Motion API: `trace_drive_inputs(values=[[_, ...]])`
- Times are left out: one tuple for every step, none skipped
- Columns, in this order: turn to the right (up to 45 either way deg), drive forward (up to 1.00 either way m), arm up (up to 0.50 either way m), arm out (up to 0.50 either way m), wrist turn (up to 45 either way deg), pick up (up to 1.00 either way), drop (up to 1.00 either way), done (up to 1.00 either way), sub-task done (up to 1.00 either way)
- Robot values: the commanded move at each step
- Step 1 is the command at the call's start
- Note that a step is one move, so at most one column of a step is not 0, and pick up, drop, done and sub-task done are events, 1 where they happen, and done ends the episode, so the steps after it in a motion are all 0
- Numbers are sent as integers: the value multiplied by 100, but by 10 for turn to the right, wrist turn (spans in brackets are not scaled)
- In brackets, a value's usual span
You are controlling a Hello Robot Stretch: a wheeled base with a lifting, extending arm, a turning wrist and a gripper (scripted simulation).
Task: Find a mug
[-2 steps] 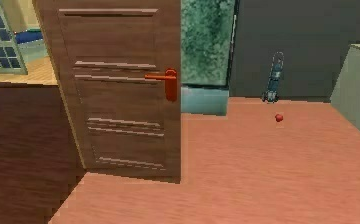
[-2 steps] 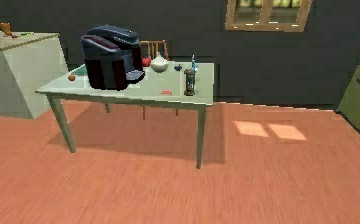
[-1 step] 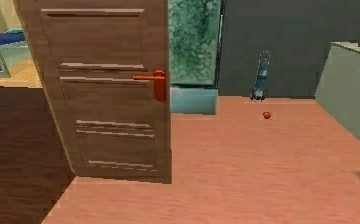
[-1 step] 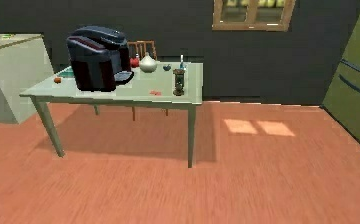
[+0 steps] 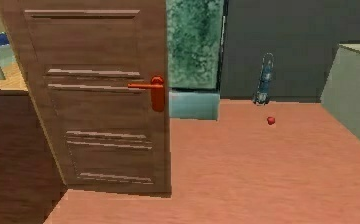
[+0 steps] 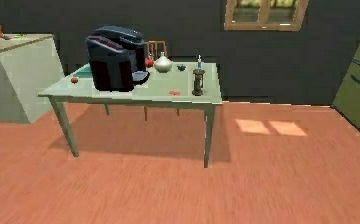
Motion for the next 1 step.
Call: trace_drive_inputs(values=[[-450, 0, 0, 0, 0, 0, 0, 0, 0]])
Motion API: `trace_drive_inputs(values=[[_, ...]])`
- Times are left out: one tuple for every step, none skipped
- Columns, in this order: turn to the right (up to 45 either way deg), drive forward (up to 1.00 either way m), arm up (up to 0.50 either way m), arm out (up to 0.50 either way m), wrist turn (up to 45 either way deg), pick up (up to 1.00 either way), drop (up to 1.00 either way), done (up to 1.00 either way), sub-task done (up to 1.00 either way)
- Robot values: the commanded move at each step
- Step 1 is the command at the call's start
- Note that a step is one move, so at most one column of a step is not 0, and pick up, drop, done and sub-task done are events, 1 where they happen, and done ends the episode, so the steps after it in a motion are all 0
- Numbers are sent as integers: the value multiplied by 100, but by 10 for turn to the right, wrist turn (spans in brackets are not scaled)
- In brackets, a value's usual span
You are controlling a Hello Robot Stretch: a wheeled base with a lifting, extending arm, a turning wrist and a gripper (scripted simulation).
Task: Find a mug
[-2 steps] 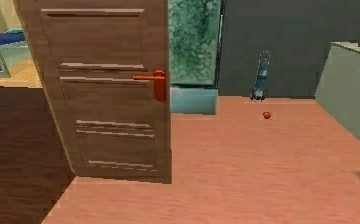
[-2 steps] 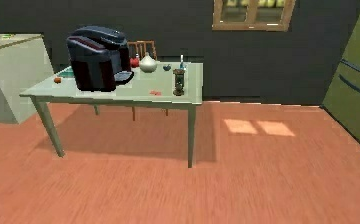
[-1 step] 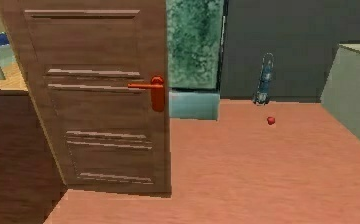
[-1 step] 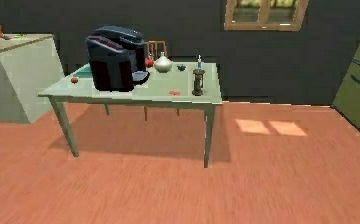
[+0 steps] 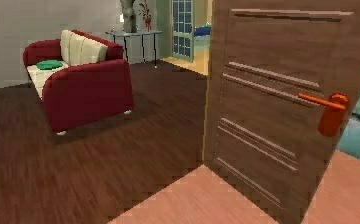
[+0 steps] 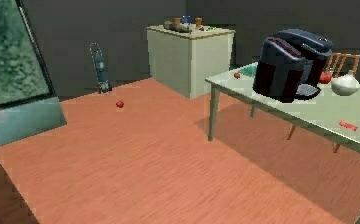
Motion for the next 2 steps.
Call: trace_drive_inputs(values=[[-120, 0, 0, 0, 0, 0, 0, 0, 0], [0, 100, 0, 0, 0, 0, 0, 0, 0]])
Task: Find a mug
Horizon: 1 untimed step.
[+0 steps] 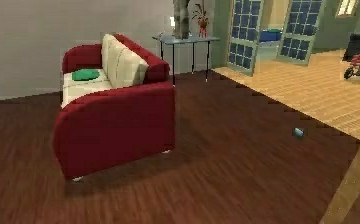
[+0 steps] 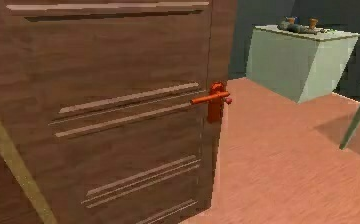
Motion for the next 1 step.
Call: trace_drive_inputs(values=[[0, 100, 0, 0, 0, 0, 0, 0, 0]])
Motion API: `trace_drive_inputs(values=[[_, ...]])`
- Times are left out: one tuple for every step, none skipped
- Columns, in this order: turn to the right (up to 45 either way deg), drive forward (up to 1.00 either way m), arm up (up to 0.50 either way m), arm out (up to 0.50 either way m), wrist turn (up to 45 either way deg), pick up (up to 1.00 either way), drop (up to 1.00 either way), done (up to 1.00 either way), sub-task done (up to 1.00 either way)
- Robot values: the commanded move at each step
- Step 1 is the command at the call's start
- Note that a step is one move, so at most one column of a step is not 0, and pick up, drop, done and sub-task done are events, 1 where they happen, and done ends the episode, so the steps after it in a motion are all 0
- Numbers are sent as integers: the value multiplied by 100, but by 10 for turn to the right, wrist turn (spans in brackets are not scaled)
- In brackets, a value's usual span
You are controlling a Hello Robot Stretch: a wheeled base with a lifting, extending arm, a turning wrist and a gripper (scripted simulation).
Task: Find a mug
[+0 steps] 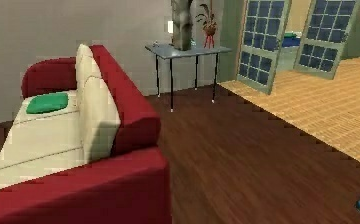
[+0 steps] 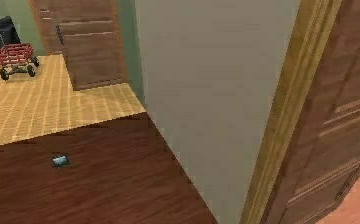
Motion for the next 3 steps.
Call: trace_drive_inputs(values=[[-90, 0, 0, 0, 0, 0, 0, 0, 0], [0, 10, 0, 0, 0, 0, 0, 0, 0], [450, 0, 0, 0, 0, 0, 0, 0, 0]])
